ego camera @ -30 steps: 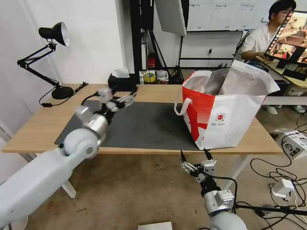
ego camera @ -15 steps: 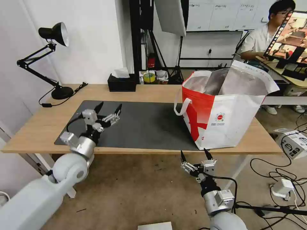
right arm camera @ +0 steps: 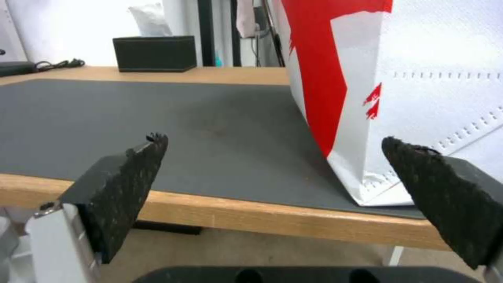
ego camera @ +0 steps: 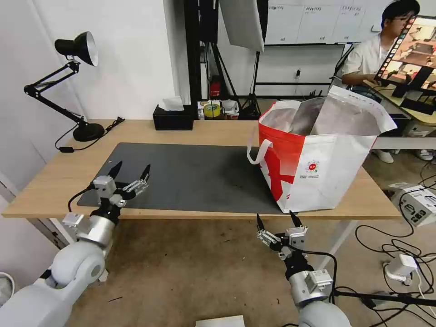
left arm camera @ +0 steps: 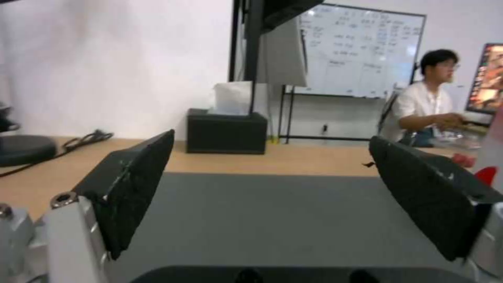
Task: Pick up the trash from the table and place it into the takeout bag.
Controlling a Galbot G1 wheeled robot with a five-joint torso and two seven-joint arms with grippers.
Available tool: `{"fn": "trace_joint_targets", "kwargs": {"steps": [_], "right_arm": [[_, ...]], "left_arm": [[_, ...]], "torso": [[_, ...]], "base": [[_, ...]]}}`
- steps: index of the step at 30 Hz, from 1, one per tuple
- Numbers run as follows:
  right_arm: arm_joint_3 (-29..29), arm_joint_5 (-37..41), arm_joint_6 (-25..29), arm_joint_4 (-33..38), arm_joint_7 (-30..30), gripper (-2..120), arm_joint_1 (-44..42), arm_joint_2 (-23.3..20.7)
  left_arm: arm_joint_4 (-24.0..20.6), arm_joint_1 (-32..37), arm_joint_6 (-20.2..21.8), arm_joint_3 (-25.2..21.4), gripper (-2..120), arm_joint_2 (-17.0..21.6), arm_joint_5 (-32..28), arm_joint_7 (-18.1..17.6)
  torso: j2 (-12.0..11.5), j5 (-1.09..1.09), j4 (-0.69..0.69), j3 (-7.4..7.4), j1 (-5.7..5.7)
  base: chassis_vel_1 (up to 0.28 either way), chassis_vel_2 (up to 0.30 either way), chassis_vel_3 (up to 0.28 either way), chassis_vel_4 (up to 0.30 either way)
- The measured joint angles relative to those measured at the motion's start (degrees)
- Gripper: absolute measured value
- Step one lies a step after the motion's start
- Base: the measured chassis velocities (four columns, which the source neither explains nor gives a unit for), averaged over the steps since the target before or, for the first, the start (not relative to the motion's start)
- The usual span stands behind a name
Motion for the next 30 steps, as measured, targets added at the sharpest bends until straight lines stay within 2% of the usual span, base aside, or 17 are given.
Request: {"fn": "trace_joint_targets", "kwargs": {"steps": [2, 7, 10, 18, 30], "right_arm": [[0.0, 0.0, 0.0, 0.0, 0.0, 100, 0.0, 0.0], [0.0, 0.0, 0.0, 0.0, 0.0, 100, 0.0, 0.0], [0.0, 0.0, 0.0, 0.0, 0.01, 100, 0.0, 0.0], [0.0, 0.0, 0.0, 0.0, 0.0, 100, 0.0, 0.0], [0.0, 0.0, 0.0, 0.0, 0.0, 100, 0.0, 0.0]], "left_arm": [[0.1, 2.0, 0.0, -1.81, 100, -0.79, 0.67, -0.2], [0.1, 3.14, -0.07, -2.8, 100, -1.28, 1.07, -0.3], [-0.14, 8.45, -1.04, -6.83, 100, -3.88, 4.01, -1.54], [-0.83, 16.06, -1.44, -12.39, 100, -7.09, 6.67, -1.78], [-0.26, 22.05, -1.62, -14.4, 100, -10.07, 8.78, -1.77]], "torso": [[0.0, 0.0, 0.0, 0.0, 0.0], [0.0, 0.0, 0.0, 0.0, 0.0], [0.0, -0.01, 0.0, 0.0, 0.0], [0.0, 0.0, 0.0, 0.0, 0.0], [0.0, 0.0, 0.0, 0.0, 0.0]], "base": [[0.0, 0.0, 0.0, 0.0], [0.0, 0.0, 0.0, 0.0], [0.0, 0.0, 0.0, 0.0], [0.0, 0.0, 0.0, 0.0], [0.0, 0.0, 0.0, 0.0]]}}
